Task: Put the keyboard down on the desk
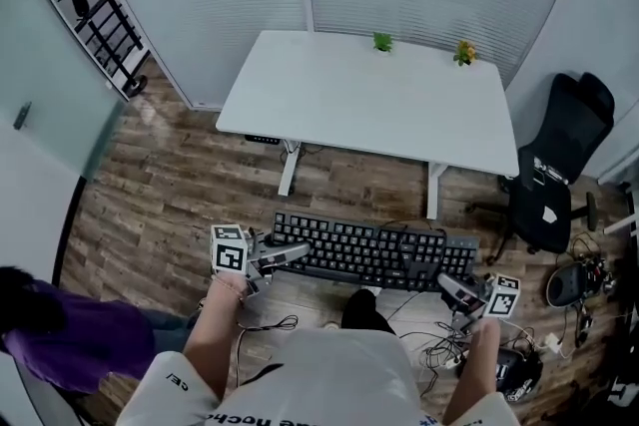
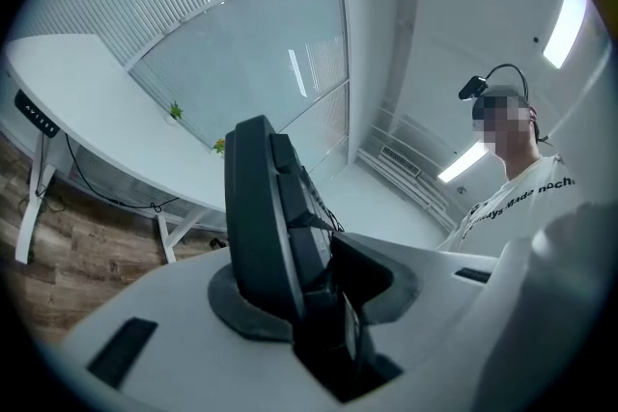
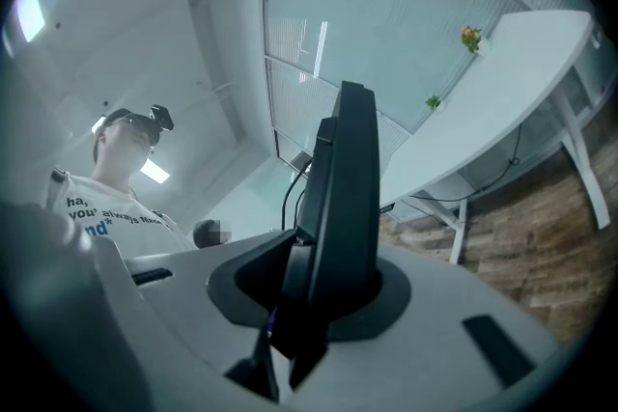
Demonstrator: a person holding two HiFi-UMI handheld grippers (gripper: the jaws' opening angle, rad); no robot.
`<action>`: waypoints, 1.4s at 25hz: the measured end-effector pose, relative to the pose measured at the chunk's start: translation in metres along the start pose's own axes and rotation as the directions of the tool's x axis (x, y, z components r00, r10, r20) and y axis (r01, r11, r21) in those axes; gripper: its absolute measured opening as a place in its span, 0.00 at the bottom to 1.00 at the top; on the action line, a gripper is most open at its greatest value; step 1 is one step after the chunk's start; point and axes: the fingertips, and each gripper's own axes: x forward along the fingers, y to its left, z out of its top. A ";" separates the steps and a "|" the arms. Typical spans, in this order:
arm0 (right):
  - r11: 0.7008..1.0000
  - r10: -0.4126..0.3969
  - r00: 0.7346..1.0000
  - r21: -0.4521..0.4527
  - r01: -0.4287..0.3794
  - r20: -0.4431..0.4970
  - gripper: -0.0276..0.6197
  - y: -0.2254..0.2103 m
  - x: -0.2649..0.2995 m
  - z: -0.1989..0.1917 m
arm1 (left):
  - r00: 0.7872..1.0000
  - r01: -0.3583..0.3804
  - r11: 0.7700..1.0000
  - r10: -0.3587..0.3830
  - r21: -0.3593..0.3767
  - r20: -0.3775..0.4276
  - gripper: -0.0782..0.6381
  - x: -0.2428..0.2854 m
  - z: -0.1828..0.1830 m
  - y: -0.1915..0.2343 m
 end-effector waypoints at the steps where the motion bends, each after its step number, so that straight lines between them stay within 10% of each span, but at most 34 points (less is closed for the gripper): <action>1: 1.000 0.002 1.000 0.001 -0.002 0.000 0.20 -0.005 0.000 0.008 | 1.000 0.000 1.000 0.000 -0.001 0.001 0.31 0.006 0.005 0.004; 35: 0.998 0.041 0.998 0.038 -0.039 -0.048 0.20 -0.149 -0.014 0.192 | 0.998 -0.058 0.998 0.058 -0.021 0.030 0.31 0.155 0.113 0.118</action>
